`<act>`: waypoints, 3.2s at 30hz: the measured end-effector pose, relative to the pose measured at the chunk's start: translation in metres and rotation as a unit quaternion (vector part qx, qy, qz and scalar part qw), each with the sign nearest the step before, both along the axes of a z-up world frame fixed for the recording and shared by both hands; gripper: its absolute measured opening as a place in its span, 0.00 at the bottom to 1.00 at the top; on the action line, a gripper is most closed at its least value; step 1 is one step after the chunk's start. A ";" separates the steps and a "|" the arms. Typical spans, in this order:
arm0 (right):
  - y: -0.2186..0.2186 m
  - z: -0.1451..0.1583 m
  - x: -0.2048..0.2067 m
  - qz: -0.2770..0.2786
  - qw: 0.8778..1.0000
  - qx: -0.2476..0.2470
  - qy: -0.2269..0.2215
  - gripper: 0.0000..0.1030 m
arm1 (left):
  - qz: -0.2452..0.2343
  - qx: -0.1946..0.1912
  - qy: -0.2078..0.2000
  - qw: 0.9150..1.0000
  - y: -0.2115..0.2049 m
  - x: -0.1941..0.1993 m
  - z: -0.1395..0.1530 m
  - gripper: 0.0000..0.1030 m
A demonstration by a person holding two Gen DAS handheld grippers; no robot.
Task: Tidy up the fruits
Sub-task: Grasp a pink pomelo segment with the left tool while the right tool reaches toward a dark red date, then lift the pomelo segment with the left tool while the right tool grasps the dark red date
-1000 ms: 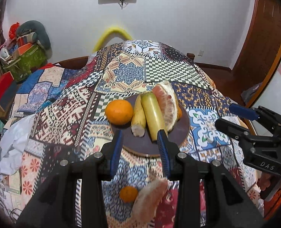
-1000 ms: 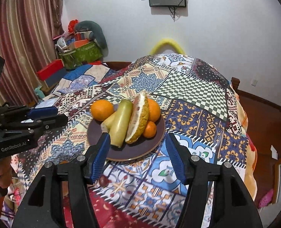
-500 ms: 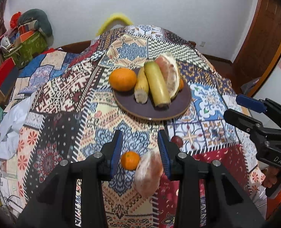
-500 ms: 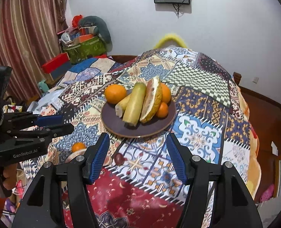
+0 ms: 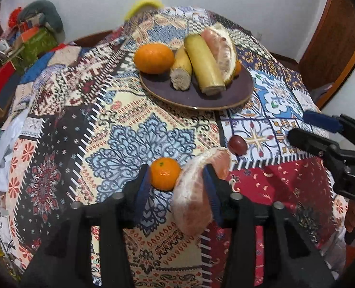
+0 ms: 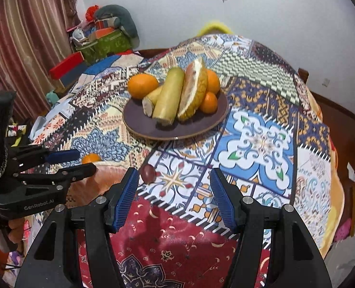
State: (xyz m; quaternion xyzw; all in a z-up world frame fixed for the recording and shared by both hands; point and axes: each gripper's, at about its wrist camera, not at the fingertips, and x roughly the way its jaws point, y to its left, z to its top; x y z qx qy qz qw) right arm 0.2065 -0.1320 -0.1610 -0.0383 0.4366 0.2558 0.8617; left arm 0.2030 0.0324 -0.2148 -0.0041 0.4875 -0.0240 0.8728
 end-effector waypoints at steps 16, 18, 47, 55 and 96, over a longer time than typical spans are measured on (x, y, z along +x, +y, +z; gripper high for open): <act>0.003 -0.024 0.009 0.006 0.999 0.003 0.034 0.57 | -0.036 0.051 -0.006 0.998 -0.026 -0.006 -0.014 0.53; 0.004 -0.025 0.007 0.007 0.999 0.003 0.038 0.57 | -0.041 0.066 -0.011 0.997 -0.032 -0.004 -0.015 0.54; 0.011 -0.009 -0.023 0.027 1.000 -0.006 0.011 0.57 | -0.049 -0.024 0.033 0.998 -0.021 -0.047 -0.010 0.35; 0.004 -0.009 -0.025 0.019 1.000 -0.009 0.010 0.57 | -0.053 -0.012 0.055 0.997 -0.032 -0.030 -0.023 0.46; 0.055 -0.042 0.013 0.062 0.997 -0.043 0.027 0.28 | 0.016 -0.018 -0.068 0.997 0.040 -0.021 0.031 0.24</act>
